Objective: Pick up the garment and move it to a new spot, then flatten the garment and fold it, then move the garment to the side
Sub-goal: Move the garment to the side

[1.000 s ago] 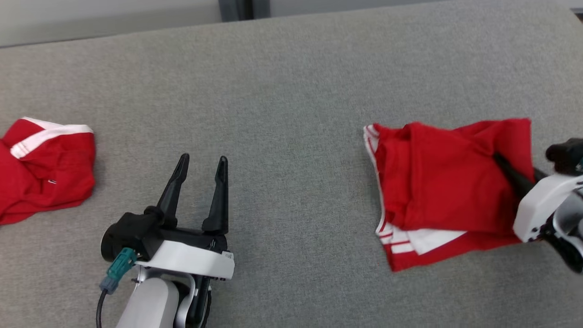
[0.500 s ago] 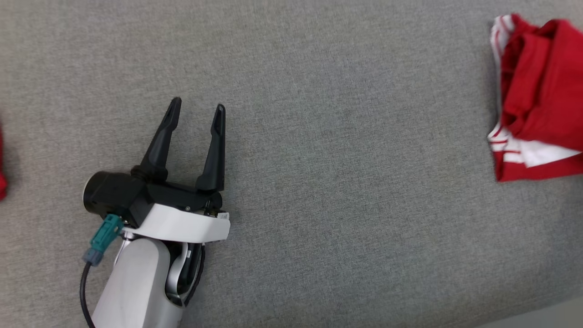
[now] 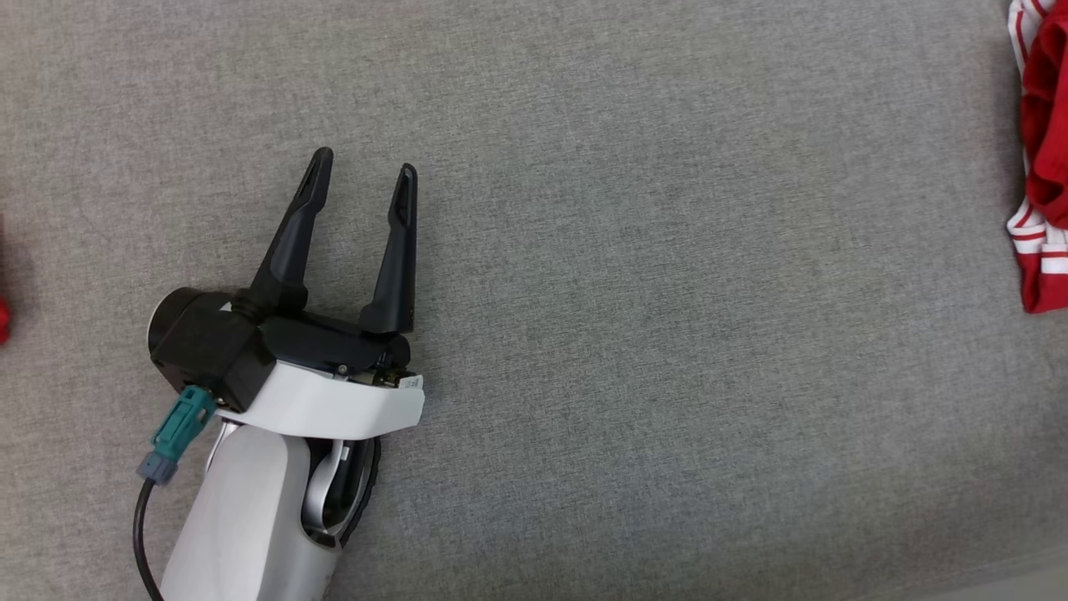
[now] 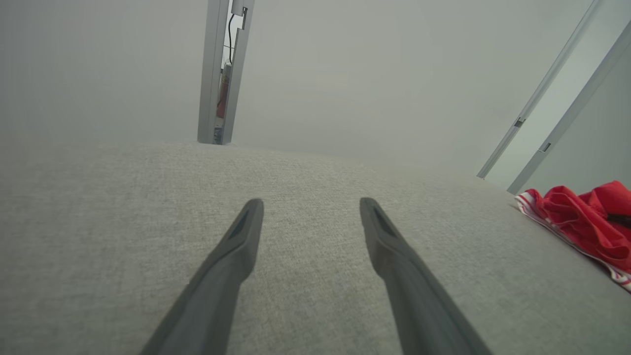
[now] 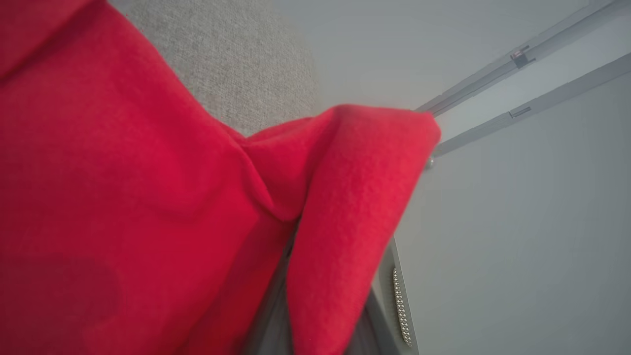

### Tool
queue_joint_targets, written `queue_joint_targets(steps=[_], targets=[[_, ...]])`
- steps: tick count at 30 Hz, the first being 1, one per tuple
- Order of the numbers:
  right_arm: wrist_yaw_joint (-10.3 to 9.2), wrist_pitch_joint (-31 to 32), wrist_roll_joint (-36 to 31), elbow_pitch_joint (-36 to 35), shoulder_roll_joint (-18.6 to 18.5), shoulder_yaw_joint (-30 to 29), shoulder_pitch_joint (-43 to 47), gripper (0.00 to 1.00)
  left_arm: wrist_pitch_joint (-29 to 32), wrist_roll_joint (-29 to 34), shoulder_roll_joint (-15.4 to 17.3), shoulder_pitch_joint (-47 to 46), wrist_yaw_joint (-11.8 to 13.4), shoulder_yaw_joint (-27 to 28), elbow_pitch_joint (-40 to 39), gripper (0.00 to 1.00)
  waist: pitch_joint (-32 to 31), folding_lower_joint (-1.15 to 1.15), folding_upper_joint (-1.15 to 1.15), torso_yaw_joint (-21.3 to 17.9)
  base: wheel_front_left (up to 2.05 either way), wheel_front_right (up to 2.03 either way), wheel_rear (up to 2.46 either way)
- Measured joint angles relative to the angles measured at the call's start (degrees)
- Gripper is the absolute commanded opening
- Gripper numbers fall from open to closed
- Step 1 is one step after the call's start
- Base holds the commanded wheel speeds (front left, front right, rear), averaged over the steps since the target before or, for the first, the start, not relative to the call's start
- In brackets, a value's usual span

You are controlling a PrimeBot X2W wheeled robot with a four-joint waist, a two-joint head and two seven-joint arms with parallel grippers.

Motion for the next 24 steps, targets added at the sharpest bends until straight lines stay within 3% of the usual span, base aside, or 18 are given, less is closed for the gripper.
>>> queue_joint_targets(steps=[1, 2, 3, 14, 19, 24], targets=[[0.0, 0.02, -1.67, 0.02, 0.15, -0.73, -0.13, 0.2, -0.05, 0.0, -0.03, -0.04, 0.0, -0.02, -0.04, 1.0, 0.11, 0.0, 0.0, 0.15, 0.0, 0.0, 0.0], [0.0, 0.01, -3.09, -0.18, 0.19, -1.48, -0.15, 0.89, -0.05, 0.0, -0.03, -0.09, 0.0, -0.03, -0.07, 1.0, 0.21, 0.0, 0.0, 0.3, 0.0, 0.0, 0.0], [0.0, -0.01, -4.36, -0.53, 0.29, -2.67, -0.15, 1.0, -0.05, -0.01, -0.03, -0.12, 0.0, -0.02, -0.09, 1.0, 0.28, 0.0, 0.0, 0.42, 0.0, 0.0, 0.0], [0.0, 0.59, -14.62, -5.36, 2.81, -12.01, 1.31, 1.0, 0.03, -1.13, 0.14, 0.0, 0.3, -0.11, 1.2, 1.0, -1.56, 0.0, 0.0, 0.77, 0.0, 0.0, 0.0], [0.0, 0.75, -17.18, -8.24, 3.63, -13.92, 2.21, 1.0, 0.05, -2.19, 0.21, 0.66, 0.7, -0.49, 1.76, 1.0, -3.68, 0.0, 0.0, 1.03, 0.0, 0.0, 0.0], [0.0, 0.35, -18.29, -11.49, 6.71, -13.86, 3.62, 1.0, 0.07, -3.52, 0.24, 1.44, 1.18, -0.76, 1.98, 1.0, -7.55, 0.0, 0.0, 1.43, 0.0, 0.0, 0.0]])
